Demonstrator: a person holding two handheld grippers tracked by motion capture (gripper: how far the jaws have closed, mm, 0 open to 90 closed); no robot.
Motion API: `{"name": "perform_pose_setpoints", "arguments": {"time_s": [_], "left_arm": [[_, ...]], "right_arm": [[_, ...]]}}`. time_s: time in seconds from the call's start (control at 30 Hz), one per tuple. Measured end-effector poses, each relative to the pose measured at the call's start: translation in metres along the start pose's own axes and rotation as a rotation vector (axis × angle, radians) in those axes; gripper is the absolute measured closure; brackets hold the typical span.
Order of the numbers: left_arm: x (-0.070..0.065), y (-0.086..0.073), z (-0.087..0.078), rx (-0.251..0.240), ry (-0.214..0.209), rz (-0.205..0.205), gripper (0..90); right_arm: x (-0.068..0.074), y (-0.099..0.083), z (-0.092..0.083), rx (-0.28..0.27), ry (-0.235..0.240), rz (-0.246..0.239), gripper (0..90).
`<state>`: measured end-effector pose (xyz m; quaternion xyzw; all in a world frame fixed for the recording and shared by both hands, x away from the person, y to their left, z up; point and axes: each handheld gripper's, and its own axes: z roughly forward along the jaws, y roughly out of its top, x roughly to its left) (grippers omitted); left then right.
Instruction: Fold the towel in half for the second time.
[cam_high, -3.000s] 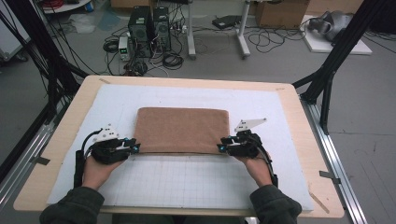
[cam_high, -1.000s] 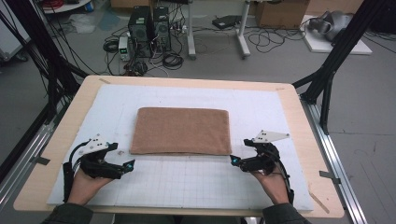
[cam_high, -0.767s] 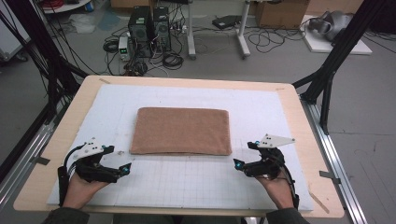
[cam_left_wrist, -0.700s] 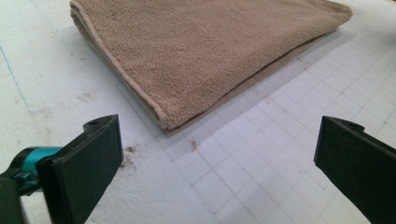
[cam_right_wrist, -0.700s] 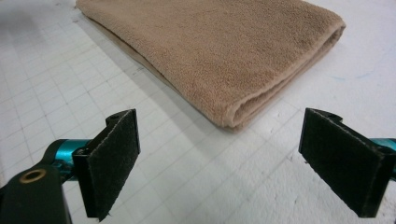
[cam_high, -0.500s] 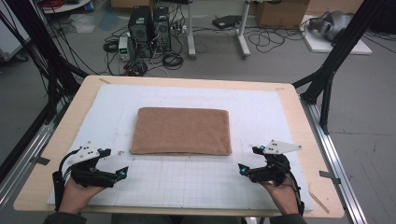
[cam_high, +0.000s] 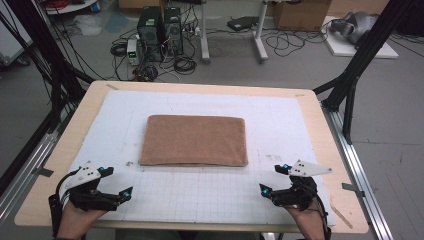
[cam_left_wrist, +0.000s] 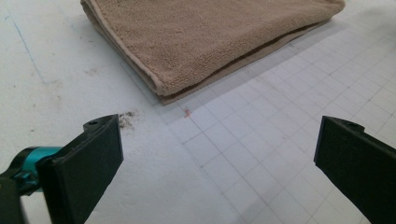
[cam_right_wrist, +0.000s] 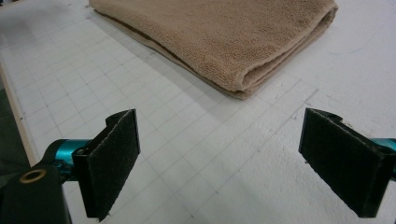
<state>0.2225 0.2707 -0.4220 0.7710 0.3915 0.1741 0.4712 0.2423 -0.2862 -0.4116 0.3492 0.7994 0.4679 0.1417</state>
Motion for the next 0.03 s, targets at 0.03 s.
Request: {"name": "perform_pose_setpoints", "arguments": {"time_s": [0.03], "left_arm": [[-0.0006,-0.0005,0.0007,0.004,0.001,0.003,1.7]], "right_arm": [[0.0006,-0.0007,0.0003,0.0,-0.003,-0.001,11.5]]}}
